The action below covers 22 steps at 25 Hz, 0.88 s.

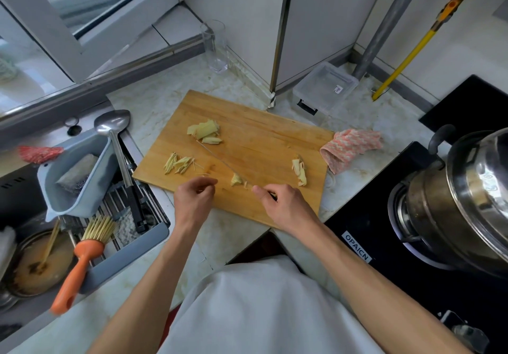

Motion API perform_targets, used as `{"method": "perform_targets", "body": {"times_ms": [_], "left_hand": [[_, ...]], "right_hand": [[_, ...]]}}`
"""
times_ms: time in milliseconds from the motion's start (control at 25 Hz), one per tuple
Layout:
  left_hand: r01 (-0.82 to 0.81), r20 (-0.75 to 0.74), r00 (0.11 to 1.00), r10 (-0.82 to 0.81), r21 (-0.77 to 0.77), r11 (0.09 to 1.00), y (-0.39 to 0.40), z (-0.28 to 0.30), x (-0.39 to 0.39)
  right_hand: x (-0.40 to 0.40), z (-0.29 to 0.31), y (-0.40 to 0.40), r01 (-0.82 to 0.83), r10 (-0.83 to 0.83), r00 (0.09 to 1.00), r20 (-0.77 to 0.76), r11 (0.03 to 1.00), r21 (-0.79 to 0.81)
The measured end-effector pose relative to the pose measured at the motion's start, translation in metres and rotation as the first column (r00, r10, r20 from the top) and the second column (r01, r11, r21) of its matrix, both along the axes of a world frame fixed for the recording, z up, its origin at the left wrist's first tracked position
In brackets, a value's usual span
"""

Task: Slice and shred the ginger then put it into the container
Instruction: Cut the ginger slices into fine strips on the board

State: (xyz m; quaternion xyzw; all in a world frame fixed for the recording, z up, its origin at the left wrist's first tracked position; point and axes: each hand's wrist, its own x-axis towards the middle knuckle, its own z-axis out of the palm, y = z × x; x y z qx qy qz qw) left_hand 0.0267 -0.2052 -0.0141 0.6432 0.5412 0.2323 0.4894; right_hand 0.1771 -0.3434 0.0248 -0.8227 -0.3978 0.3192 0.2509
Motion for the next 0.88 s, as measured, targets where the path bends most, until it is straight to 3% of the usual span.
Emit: {"method": "perform_targets", "body": {"times_ms": [120, 240, 280, 360, 440, 560, 640, 720, 800, 880], "left_hand": [[-0.097, 0.077, 0.993, 0.093, 0.056, 0.994, -0.003, 0.011, -0.008], [-0.169, 0.19, 0.974, 0.123, 0.256, 0.952, -0.004, 0.02, -0.017], [-0.119, 0.174, 0.983, 0.063, 0.334, 0.935, -0.004, 0.021, -0.018], [0.134, 0.043, 0.985, -0.169, 0.437, 0.889, -0.004, 0.022, -0.017], [0.442, -0.131, 0.892, -0.432, 0.453, 0.775, -0.005, 0.019, -0.011], [0.67, -0.325, 0.742, -0.587, 0.405, 0.622, -0.001, 0.014, 0.002], [0.714, -0.41, 0.7, -0.585, 0.359, 0.601, 0.008, 0.013, 0.013], [0.682, -0.439, 0.721, -0.536, 0.315, 0.66, 0.017, 0.014, 0.018], [0.623, -0.414, 0.773, -0.481, 0.352, 0.698, 0.018, 0.018, 0.016], [0.623, -0.363, 0.781, -0.508, 0.402, 0.671, 0.014, 0.023, 0.012]], "right_hand": [[0.0, -0.002, -0.001, -0.054, 0.058, 0.991, 0.12, 0.998, -0.036], [0.0, 0.0, -0.003, -0.132, 0.159, 0.941, 0.299, 0.985, -0.109], [-0.001, 0.001, -0.003, -0.167, 0.202, 0.918, 0.341, 0.977, -0.13], [-0.003, 0.003, -0.004, -0.241, 0.278, 0.876, 0.394, 0.96, -0.143], [-0.007, 0.005, -0.004, -0.302, 0.334, 0.845, 0.417, 0.943, -0.141], [-0.014, 0.007, -0.002, -0.363, 0.387, 0.809, 0.442, 0.921, -0.142], [-0.017, 0.008, 0.0, -0.387, 0.4, 0.787, 0.47, 0.913, -0.129], [-0.018, 0.007, 0.0, -0.392, 0.401, 0.787, 0.469, 0.912, -0.122], [-0.017, 0.005, -0.001, -0.385, 0.394, 0.796, 0.459, 0.915, -0.119], [-0.015, 0.004, -0.003, -0.376, 0.385, 0.799, 0.463, 0.919, -0.116]]}}
